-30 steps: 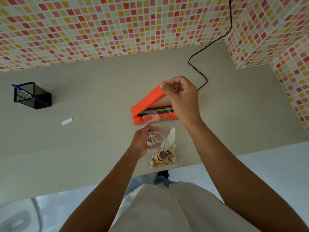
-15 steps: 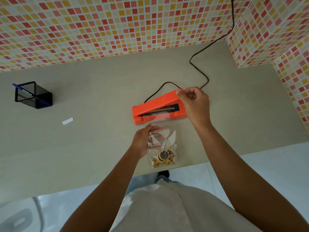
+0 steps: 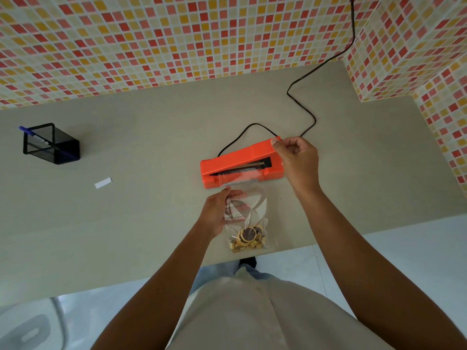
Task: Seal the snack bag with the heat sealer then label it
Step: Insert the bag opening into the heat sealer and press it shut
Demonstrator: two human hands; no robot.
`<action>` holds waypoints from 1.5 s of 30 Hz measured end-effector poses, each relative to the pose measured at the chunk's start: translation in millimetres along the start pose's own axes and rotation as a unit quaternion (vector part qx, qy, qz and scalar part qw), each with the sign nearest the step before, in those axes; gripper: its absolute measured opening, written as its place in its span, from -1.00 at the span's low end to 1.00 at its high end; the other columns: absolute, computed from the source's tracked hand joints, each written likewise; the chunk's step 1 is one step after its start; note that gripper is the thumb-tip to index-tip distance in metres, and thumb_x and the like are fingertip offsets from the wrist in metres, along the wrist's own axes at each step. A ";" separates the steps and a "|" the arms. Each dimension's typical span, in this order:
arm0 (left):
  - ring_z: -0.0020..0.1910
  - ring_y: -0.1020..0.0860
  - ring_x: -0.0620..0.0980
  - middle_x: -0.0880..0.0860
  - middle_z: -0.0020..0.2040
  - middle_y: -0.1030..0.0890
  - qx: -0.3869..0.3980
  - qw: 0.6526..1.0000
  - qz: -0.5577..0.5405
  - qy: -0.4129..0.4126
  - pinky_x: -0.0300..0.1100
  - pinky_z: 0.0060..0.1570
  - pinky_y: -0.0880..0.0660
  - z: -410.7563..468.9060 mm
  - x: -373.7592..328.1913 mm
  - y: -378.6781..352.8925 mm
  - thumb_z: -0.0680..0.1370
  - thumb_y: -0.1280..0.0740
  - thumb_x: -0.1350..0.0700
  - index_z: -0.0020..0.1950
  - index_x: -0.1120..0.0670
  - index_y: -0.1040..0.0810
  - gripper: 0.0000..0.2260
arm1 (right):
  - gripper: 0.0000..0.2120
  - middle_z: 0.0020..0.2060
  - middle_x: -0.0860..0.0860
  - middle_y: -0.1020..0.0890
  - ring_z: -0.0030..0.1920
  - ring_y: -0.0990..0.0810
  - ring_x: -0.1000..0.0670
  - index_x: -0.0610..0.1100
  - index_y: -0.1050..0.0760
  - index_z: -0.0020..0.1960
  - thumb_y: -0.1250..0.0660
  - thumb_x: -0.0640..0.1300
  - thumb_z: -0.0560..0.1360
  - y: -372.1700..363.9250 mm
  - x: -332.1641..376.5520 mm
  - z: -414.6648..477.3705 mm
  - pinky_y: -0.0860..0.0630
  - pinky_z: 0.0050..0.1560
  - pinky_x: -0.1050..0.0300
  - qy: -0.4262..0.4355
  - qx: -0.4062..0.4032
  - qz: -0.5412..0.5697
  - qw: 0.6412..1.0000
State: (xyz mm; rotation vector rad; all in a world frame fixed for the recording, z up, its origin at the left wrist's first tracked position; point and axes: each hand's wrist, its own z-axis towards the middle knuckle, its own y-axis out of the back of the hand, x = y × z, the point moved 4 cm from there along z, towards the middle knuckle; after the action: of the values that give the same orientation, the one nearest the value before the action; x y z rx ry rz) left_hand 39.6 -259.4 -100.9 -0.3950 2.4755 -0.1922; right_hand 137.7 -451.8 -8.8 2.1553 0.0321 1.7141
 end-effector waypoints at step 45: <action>0.07 -0.68 0.16 0.06 0.12 -0.70 0.026 1.000 0.005 0.001 0.09 -0.08 -0.63 -0.2 -4.8 -1.7 0.69 -0.12 -0.02 0.20 0.16 -0.61 -0.65 | -0.75 -0.25 0.01 -0.61 -0.22 -0.56 0.04 -0.07 -0.56 -0.20 -0.52 0.08 0.42 -0.1 -58.1 19.6 -0.51 -0.14 0.16 -0.108 0.000 -0.029 0.994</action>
State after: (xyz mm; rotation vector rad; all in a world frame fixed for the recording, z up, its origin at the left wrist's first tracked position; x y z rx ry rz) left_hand 43.6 -259.5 -97.7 -0.3594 2.4693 -0.2534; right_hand 141.5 -471.9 -66.6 2.3027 0.0358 1.4411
